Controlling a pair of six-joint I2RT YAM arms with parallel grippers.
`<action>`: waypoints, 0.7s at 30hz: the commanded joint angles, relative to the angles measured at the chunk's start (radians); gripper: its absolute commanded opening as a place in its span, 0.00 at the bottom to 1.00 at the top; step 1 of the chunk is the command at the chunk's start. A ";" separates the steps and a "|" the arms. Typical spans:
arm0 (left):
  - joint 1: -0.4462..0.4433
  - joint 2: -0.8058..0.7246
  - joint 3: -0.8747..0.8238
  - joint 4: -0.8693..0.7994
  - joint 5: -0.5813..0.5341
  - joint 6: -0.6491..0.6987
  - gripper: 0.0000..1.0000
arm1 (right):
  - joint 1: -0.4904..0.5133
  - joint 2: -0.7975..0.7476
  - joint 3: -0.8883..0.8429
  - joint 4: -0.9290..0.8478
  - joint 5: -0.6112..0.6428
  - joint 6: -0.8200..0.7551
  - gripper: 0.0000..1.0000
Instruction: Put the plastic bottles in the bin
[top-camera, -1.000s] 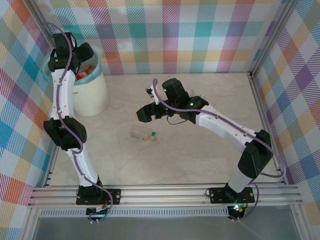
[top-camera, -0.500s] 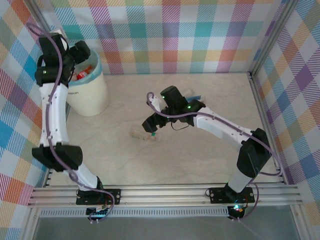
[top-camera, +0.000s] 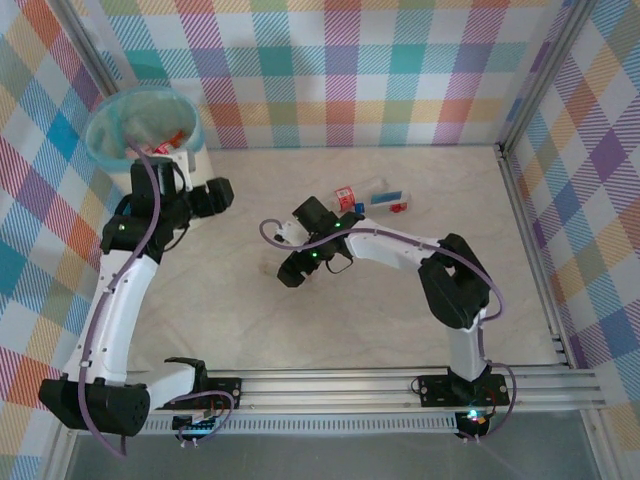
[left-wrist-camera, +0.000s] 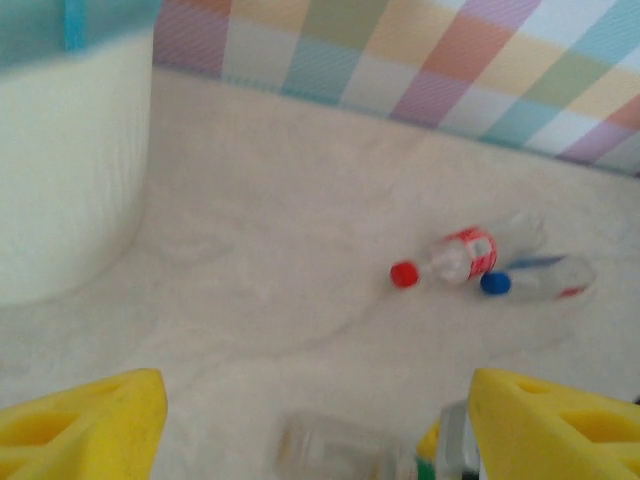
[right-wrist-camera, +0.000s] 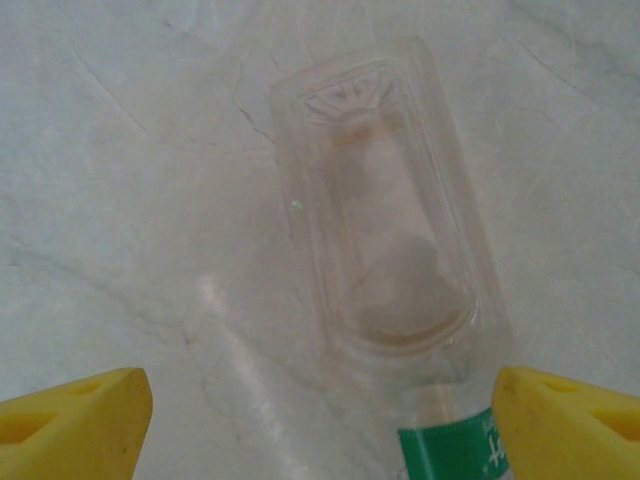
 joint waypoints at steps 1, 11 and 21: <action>-0.010 -0.082 -0.063 -0.015 0.019 -0.019 0.79 | 0.012 0.034 0.057 -0.012 0.053 -0.057 0.91; -0.011 -0.178 -0.133 -0.097 0.004 -0.009 0.80 | 0.040 0.146 0.130 -0.060 0.116 -0.113 0.90; -0.011 -0.210 -0.172 -0.108 -0.001 -0.040 0.80 | 0.048 0.184 0.150 -0.070 0.149 -0.116 0.80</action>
